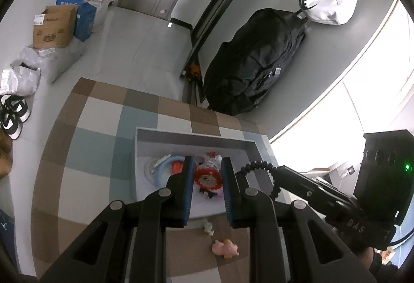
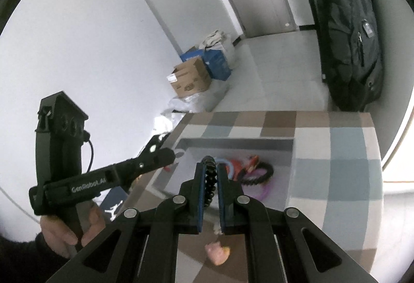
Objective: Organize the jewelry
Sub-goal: 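Carry the beaded bracelet into the grey box and open both grippers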
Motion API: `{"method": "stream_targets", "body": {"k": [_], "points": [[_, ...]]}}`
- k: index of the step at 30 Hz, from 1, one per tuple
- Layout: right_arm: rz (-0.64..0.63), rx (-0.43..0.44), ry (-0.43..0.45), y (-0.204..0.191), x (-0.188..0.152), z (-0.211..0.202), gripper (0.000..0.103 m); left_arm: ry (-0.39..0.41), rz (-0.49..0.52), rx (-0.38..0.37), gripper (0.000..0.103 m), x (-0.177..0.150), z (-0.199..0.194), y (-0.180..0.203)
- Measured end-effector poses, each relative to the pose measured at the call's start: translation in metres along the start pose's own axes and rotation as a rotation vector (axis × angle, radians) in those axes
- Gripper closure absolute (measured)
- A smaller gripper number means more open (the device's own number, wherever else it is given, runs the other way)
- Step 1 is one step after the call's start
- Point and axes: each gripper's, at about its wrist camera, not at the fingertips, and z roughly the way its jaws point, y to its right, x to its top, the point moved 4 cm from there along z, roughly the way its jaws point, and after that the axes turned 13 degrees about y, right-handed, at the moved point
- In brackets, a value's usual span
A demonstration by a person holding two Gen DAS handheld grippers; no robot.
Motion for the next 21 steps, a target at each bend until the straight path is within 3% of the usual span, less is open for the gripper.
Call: {"method": "stream_targets", "body": {"k": [13, 15, 17, 19, 21], "points": [[0.063, -0.003, -0.005, 0.035, 0.014, 0.029, 0.094, -0.048, 0.012, 0.029, 0.085, 0.005, 0.033, 0.000], [0.073, 0.013, -0.025, 0.038, 0.011, 0.033, 0.092, -0.065, 0.021, 0.041, 0.076, 0.006, 0.036, 0.002], [0.076, 0.013, -0.020, 0.040, 0.010, 0.033, 0.088, -0.052, 0.030, 0.051, 0.052, 0.007, 0.036, 0.004], [0.079, 0.004, -0.016, 0.043, 0.010, 0.032, 0.058, -0.026, 0.037, 0.062, 0.033, 0.009, 0.033, 0.005], [0.092, 0.016, 0.015, 0.046, 0.012, 0.026, 0.054, -0.015, 0.044, 0.062, 0.032, 0.010, 0.031, 0.006]]}}
